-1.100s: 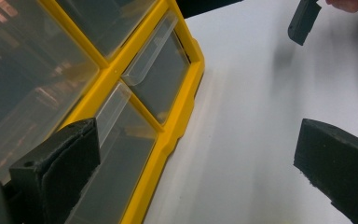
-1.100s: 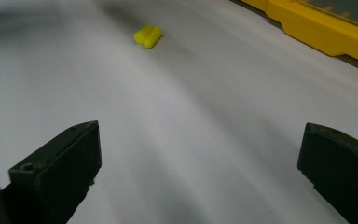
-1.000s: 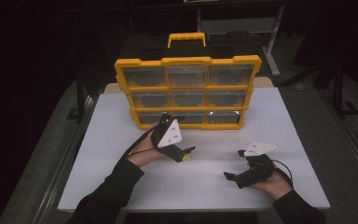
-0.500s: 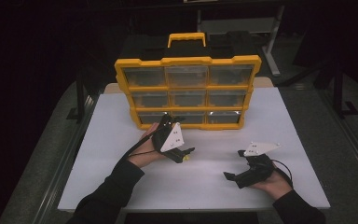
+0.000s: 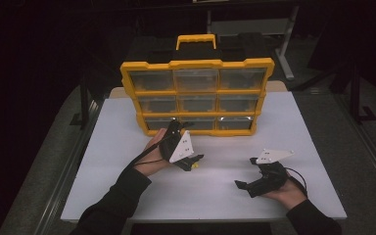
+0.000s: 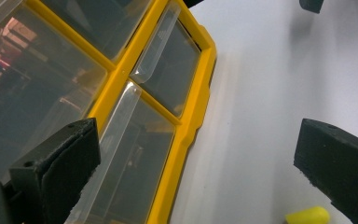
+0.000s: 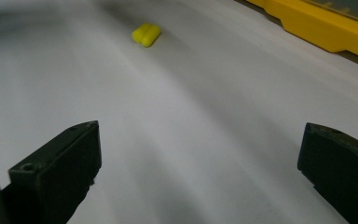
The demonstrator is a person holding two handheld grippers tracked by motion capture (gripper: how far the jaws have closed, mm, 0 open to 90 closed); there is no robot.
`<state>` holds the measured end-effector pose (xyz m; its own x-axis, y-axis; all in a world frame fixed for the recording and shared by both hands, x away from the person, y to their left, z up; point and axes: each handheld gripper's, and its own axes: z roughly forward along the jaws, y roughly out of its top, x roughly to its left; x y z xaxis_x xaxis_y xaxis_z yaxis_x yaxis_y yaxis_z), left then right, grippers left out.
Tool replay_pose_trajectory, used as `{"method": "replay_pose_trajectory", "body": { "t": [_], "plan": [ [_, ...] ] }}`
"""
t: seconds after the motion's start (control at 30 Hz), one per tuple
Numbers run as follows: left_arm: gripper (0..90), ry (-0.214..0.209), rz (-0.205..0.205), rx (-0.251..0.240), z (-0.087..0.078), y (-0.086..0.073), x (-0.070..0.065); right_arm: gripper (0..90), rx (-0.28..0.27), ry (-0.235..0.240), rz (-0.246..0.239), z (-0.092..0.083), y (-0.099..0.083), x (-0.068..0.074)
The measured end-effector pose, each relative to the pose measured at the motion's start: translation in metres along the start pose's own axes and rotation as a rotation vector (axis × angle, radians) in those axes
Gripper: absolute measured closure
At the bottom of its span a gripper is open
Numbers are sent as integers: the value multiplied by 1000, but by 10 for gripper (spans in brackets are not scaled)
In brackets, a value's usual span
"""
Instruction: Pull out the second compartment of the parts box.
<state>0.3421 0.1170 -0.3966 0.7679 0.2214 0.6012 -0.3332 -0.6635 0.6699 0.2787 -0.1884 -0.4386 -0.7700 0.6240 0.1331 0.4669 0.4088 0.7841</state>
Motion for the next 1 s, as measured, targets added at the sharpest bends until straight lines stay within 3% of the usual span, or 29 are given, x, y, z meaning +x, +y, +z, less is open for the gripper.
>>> {"method": "replay_pose_trajectory", "body": {
  "t": [0.67,1.0],
  "plan": [
    [0,44,97,13,0,0,-4,0,0,-1,-9,-1,0,0],
    [3,87,155,18,-2,1,-6,0,1,-1,-11,-1,0,0]
  ]
}}
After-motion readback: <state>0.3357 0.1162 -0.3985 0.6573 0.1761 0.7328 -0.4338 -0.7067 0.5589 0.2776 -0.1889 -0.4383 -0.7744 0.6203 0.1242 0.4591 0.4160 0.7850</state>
